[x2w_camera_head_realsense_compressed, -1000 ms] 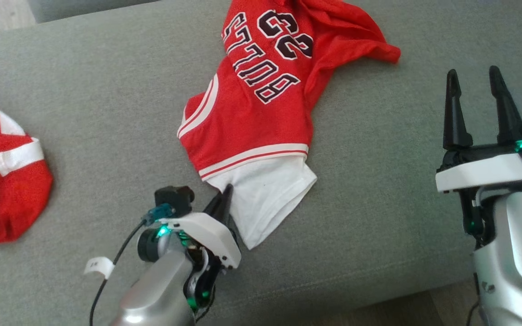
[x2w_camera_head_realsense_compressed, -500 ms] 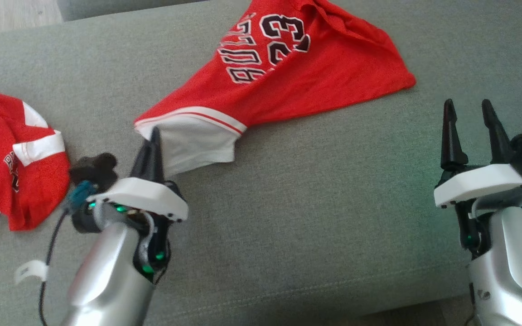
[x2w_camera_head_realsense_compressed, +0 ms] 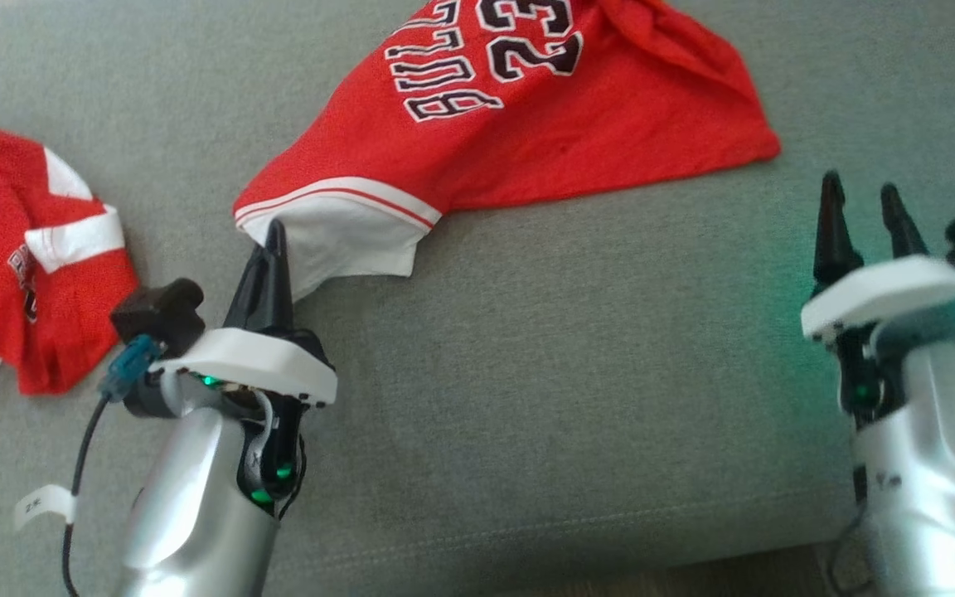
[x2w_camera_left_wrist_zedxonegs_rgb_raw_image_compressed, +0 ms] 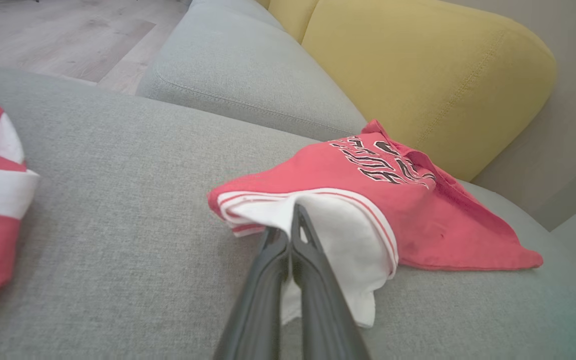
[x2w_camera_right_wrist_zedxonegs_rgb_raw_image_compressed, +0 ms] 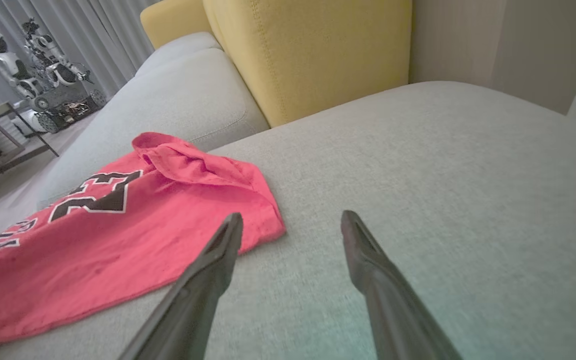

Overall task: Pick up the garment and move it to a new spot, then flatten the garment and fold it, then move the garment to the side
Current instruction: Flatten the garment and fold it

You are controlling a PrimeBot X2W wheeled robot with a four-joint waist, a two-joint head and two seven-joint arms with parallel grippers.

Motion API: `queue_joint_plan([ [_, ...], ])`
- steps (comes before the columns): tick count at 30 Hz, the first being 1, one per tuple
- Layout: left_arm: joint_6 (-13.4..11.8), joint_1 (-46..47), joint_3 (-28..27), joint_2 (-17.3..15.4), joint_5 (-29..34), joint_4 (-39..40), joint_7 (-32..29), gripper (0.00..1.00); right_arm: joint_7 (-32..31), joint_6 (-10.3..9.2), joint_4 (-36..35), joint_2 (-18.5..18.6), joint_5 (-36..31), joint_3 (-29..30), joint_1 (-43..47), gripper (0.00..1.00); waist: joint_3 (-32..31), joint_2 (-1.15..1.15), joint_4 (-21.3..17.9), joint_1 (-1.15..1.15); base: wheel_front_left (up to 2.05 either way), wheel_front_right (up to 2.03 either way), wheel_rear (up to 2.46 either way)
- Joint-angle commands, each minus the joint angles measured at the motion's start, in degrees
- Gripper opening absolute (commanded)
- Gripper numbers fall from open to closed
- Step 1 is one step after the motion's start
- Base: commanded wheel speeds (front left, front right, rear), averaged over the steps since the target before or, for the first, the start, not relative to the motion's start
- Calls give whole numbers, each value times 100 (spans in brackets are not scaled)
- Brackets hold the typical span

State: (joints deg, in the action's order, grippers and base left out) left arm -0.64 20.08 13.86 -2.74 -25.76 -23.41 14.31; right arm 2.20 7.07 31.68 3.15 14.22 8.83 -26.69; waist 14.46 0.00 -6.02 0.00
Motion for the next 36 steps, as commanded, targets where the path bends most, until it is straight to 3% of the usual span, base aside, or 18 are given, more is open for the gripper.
queue_joint_plan([
  [1, 56, 149, -170, -46, 70, 196, 68, 0, -61, 42, 3, -25, 111, -84, -389, 100, 137, 0, 125, 0, 0, 0, 0],
  [4, 135, 192, -111, -29, 110, 185, 68, 0, -122, 42, 425, -12, 280, 15, -763, 100, 266, 0, 242, 0, 0, 0, 0],
  [10, 231, 266, 16, -17, 94, 217, 69, 0, -86, 42, 1337, 168, -35, 240, -1371, 100, 472, 0, 454, 0, 0, 0, 0],
  [29, 182, 316, 227, -14, 45, 371, 69, 0, 6, 42, 3243, 374, -576, 628, -2373, 100, 719, 0, 639, 0, 0, 0, 0],
  [30, 180, 313, 242, -14, 38, 366, 69, 0, 25, 42, 3297, 389, -565, 606, -2383, 0, 710, 0, 641, 0, 0, 0, 0],
  [36, 192, 292, 176, -14, -33, 327, 69, 0, 223, 42, 3337, 409, -600, -38, -2407, 0, 532, 0, 621, 0, 0, 0, 0],
])
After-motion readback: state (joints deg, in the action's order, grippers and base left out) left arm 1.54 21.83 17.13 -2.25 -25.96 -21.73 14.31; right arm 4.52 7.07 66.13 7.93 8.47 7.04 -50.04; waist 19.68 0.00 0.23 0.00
